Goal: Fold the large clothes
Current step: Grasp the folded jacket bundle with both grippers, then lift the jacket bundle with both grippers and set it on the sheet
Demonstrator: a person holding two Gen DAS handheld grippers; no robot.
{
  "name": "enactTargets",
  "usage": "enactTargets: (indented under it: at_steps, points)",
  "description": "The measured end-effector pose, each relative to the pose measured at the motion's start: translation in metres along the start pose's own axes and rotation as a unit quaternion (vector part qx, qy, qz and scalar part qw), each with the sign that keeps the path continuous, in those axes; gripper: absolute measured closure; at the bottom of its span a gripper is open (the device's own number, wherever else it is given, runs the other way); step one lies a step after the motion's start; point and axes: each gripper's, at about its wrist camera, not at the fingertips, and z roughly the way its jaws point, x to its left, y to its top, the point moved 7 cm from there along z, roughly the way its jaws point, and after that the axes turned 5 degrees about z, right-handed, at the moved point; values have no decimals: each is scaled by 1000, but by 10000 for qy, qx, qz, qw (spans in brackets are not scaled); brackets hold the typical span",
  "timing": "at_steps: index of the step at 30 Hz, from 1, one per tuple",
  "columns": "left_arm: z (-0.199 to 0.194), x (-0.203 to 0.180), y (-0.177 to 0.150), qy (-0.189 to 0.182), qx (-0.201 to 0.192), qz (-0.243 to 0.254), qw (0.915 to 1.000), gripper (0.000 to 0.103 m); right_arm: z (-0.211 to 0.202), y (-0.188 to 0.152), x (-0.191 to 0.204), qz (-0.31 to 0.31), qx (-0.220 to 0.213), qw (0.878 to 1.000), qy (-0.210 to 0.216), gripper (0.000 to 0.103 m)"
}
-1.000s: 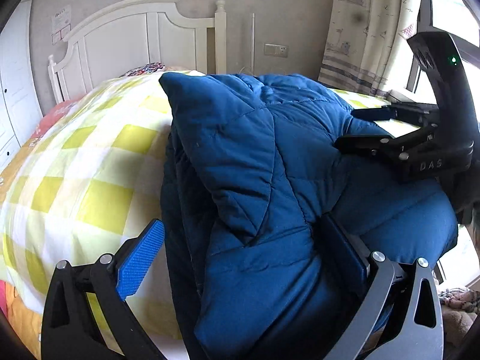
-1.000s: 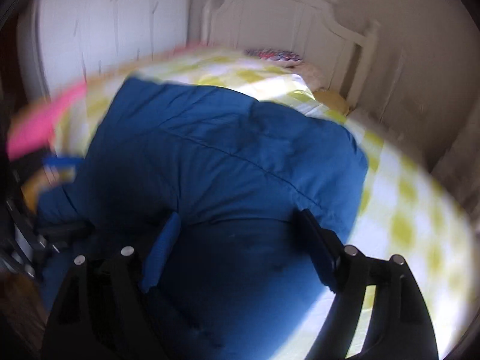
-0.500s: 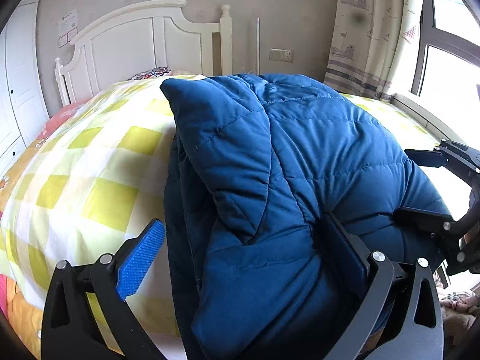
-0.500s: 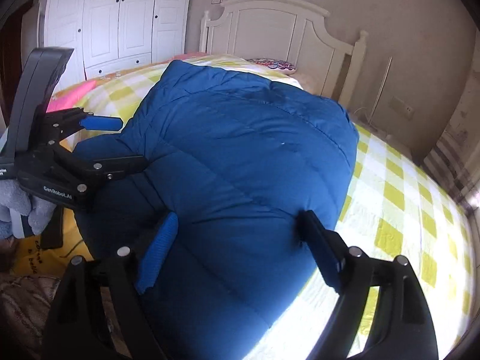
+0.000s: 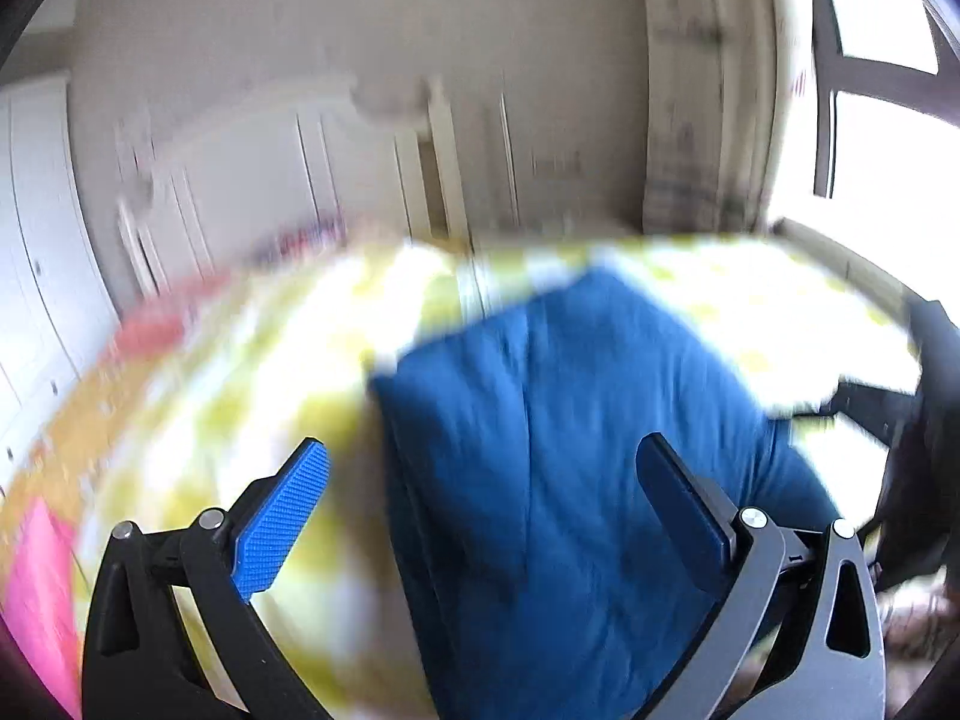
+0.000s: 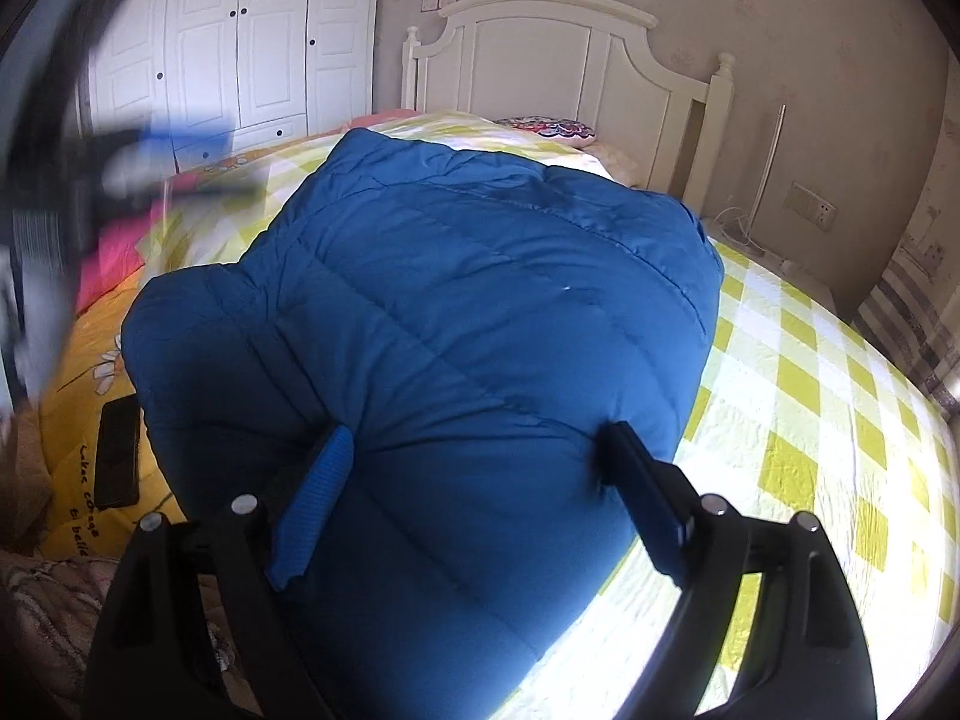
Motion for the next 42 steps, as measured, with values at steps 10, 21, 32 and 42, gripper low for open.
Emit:
enactTargets:
  at_steps: [10,21,32,42]
  points:
    - [129,28,-44,-277,1309,-726,9883,4,-8,4,-9,448,85,9982,390,9]
    - [80,37,-109,-2514,1659,-2446,9217,4,-12,-15,-80,2751,474,9482,1513,2]
    - [81,13,-121,-3172,1544,-2980,8870,25,25,-26,-47,2730,784,9295,2353,11]
    - [86,-32,-16,-3400,495,-2562,9035,55,-40,15,-92,2096,-496,9705,1085,45]
